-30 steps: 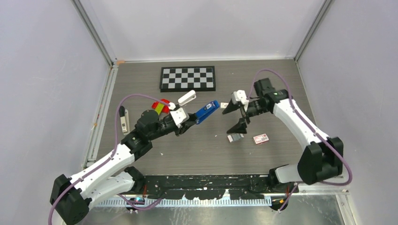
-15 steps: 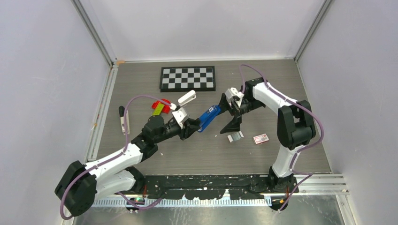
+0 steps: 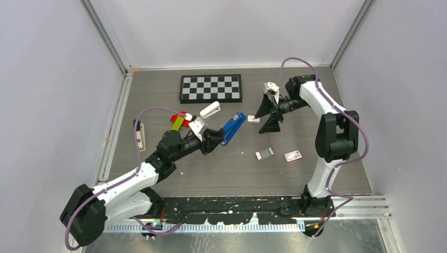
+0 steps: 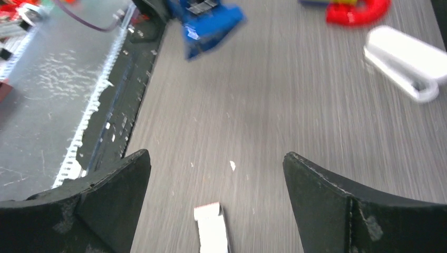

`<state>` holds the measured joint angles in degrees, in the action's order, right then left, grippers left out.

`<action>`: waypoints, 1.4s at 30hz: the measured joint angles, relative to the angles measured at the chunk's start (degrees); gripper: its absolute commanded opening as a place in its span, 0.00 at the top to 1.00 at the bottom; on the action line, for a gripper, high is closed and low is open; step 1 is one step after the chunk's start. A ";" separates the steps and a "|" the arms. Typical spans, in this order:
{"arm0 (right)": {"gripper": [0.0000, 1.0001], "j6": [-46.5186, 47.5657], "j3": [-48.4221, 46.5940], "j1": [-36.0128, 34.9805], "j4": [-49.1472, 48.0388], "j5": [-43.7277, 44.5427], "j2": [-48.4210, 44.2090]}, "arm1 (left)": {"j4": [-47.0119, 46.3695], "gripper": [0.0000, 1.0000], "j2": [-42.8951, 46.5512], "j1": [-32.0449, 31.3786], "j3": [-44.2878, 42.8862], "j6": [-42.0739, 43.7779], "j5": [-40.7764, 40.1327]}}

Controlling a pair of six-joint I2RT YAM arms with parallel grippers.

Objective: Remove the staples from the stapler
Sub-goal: Unload the staple at the center of the board.

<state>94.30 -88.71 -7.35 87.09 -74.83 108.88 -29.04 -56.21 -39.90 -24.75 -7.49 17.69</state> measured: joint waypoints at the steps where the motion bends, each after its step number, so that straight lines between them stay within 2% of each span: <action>1: 0.00 -6.78 -0.09 0.24 -3.67 2.82 -0.92 | 0.02 1.00 0.00 0.00 0.00 -0.11 -0.11; 4: 0.00 -25.77 7.15 0.81 -21.73 13.88 -9.22 | 0.09 1.00 0.46 0.00 0.00 -0.76 -0.22; 6: 0.01 -30.16 7.85 1.95 -24.04 15.54 -13.27 | 0.07 1.00 0.96 0.00 0.00 -1.14 -0.31; 10: 0.00 -18.21 1.16 2.62 -13.66 8.61 -13.70 | -0.59 1.00 1.79 0.00 0.00 -1.60 -0.35; 12: 0.01 -9.33 1.29 0.76 -7.67 3.19 -11.63 | -1.29 1.00 1.84 0.00 0.00 -2.27 -0.35; 16: 0.00 2.40 3.74 -4.44 -2.29 -4.44 -4.33 | -2.60 1.00 1.84 0.00 0.00 -4.13 -0.35; 21: 0.00 7.39 4.98 -7.56 0.09 -7.45 -0.50 | -6.14 1.00 1.81 0.00 0.07 -6.88 -0.44; 28: 0.01 5.86 0.35 -6.71 1.88 -8.59 -0.48 | -8.83 1.00 1.70 0.00 0.07 -9.31 -0.50; 35: 0.00 -0.31 -10.16 -1.57 1.88 -4.85 -0.48 | -9.75 1.00 1.16 0.00 -0.09 -11.52 -0.94; 37: 0.01 -6.36 -11.08 -0.94 0.13 -1.44 -1.14 | -10.05 1.00 1.01 0.00 -0.39 -11.78 -1.20; 38: 0.01 -11.45 -10.05 -0.92 -3.54 0.96 -2.25 | -10.14 1.00 0.98 0.00 -0.52 -11.85 -1.25; 41: 0.00 -29.46 2.95 -1.42 -23.43 11.47 -11.80 | -10.16 1.00 0.92 0.02 -1.07 -11.91 -1.27; 42: 0.00 -33.83 5.66 -1.36 -25.94 13.00 -14.62 | -10.19 1.00 0.92 0.02 -1.29 -11.96 -1.29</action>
<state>60.47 -83.05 -8.71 61.14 -61.82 94.26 -39.22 -55.29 -39.88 -26.04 -19.44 16.40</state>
